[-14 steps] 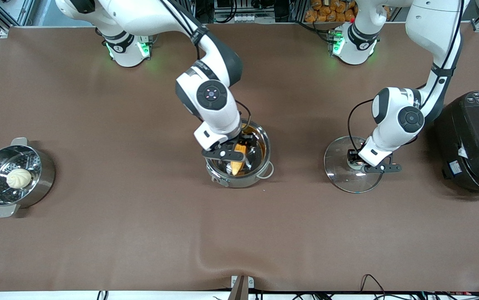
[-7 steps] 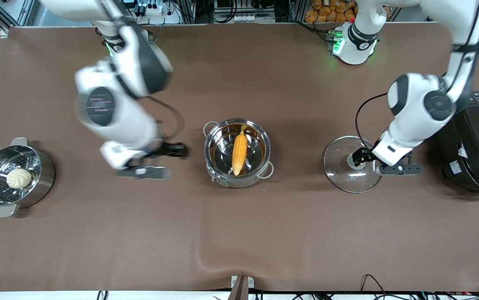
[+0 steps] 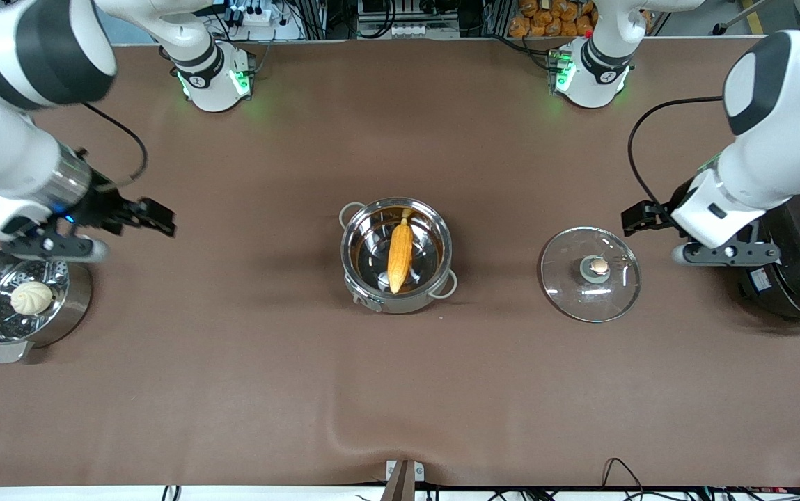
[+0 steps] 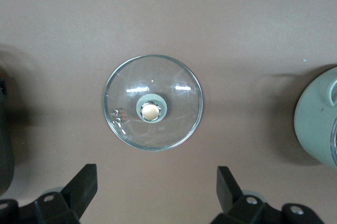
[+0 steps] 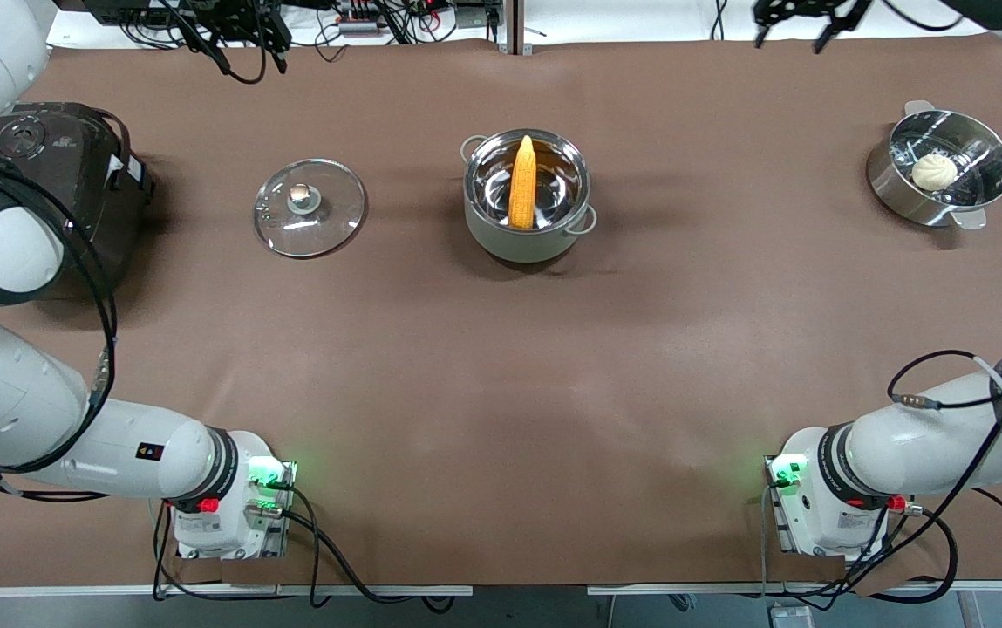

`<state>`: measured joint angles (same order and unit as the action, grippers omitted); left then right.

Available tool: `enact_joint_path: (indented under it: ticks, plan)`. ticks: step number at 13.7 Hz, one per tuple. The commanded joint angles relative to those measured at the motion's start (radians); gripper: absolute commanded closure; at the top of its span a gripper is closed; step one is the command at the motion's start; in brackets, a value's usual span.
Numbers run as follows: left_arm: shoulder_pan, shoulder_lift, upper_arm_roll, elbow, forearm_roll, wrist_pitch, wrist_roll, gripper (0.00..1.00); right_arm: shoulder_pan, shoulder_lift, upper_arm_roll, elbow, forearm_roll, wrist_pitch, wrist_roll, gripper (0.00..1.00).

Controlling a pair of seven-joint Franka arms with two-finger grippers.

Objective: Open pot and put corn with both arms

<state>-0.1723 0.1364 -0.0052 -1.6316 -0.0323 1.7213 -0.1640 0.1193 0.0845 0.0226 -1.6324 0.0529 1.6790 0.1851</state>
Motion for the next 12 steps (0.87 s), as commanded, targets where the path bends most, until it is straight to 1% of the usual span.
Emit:
enact_joint_path:
  ticks: [1,2,4,6,7,9,12]
  plan:
    - [0.007,-0.061,0.002,0.031,0.012,-0.072,-0.029,0.00,-0.061,-0.071,0.020,-0.009,-0.045,-0.123,-0.099,0.00]
    - [0.011,-0.061,0.001,0.067,0.009,-0.095,-0.037,0.00,-0.081,-0.072,0.020,0.029,-0.045,-0.175,-0.101,0.00]
    - [0.010,-0.061,0.001,0.099,0.011,-0.133,-0.089,0.00,-0.096,-0.110,0.016,0.037,-0.048,-0.177,-0.113,0.00]
    - [0.014,-0.063,-0.001,0.117,0.012,-0.147,-0.120,0.00,-0.134,-0.124,0.016,0.051,-0.048,-0.182,-0.116,0.00]
    - [0.028,-0.058,-0.009,0.136,0.009,-0.149,-0.120,0.00,-0.138,-0.120,0.017,0.101,-0.047,-0.188,-0.115,0.00]
    - [0.037,-0.058,0.001,0.141,-0.003,-0.147,-0.097,0.00,-0.141,-0.112,0.017,0.163,-0.036,-0.206,-0.102,0.00]
    - [0.051,-0.090,0.004,0.136,-0.003,-0.149,-0.092,0.00,-0.171,-0.101,0.016,0.183,-0.031,-0.245,-0.115,0.00]
